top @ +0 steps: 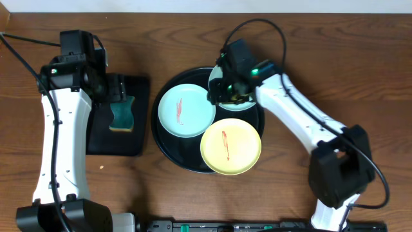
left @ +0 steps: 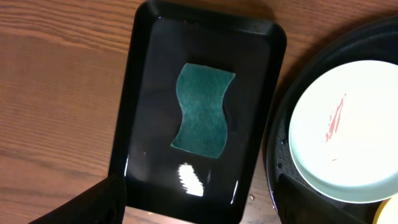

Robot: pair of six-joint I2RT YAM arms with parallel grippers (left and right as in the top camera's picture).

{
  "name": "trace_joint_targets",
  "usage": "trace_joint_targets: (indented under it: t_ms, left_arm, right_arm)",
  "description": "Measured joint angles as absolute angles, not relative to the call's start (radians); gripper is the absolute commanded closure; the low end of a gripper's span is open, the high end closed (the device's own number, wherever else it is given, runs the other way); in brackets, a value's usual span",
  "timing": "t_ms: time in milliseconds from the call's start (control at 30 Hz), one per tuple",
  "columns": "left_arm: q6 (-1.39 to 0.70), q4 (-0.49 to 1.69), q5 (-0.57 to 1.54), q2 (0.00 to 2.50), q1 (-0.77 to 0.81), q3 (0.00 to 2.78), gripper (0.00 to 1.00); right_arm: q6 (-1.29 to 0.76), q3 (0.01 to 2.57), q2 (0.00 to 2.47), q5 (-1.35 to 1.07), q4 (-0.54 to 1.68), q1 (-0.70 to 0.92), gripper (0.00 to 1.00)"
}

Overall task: Clean dirty plates on tray and stack at the side
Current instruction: 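Reach the right gripper to the top pale green plate's rim and grasp it, then grasp the green sponge from the black tray with the left gripper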

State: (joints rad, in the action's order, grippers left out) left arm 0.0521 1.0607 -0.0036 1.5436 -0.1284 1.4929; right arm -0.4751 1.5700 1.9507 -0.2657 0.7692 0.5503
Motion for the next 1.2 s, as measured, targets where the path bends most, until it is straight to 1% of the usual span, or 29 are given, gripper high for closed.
trace_joint_targets:
  t_ms: [100,200,233,367,700,767,867,1000,1067,1200]
  left_arm:
    - [0.052,1.056,-0.004,1.544,-0.128,1.493,0.24]
    - [0.052,1.055,-0.005,1.544,-0.128,1.493,0.24]
    - [0.052,1.054,-0.005,1.544,-0.128,1.493,0.23]
    - [0.052,1.053,-0.007,1.544,-0.128,1.493,0.23]
    - [0.052,1.049,-0.007,1.544,-0.128,1.493,0.23]
    - [0.052,1.048,-0.007,1.544,-0.128,1.493,0.24]
    - [0.052,1.048,-0.007,1.544,-0.128,1.493,0.24]
    - [0.052,1.047,-0.007,1.55,-0.128,1.493,0.24]
    - [0.052,1.047,-0.007,1.562,-0.128,1.493,0.24]
    - [0.052,1.047,-0.007,1.6,-0.128,1.493,0.24]
  right_arm:
    - [-0.526,1.57,1.988,-0.201,0.762,0.58,0.56]
    - [-0.559,1.57,2.033,-0.165,0.735,0.601,0.71]
    - [-0.566,1.57,2.049,-0.155,0.728,0.603,0.74]
    - [-0.582,1.57,2.093,-0.134,0.713,0.606,0.76]
    - [-0.592,1.57,2.151,-0.122,0.693,0.607,0.76]
    - [-0.592,1.57,2.151,-0.121,0.686,0.608,0.79]
    - [-0.594,1.57,2.156,-0.119,0.685,0.608,0.87]
    - [-0.598,1.57,2.175,-0.118,0.683,0.608,0.93]
    - [-0.598,1.572,2.18,-0.123,0.678,0.61,0.99]
    - [-0.603,1.575,2.18,-0.121,0.68,0.614,0.99]
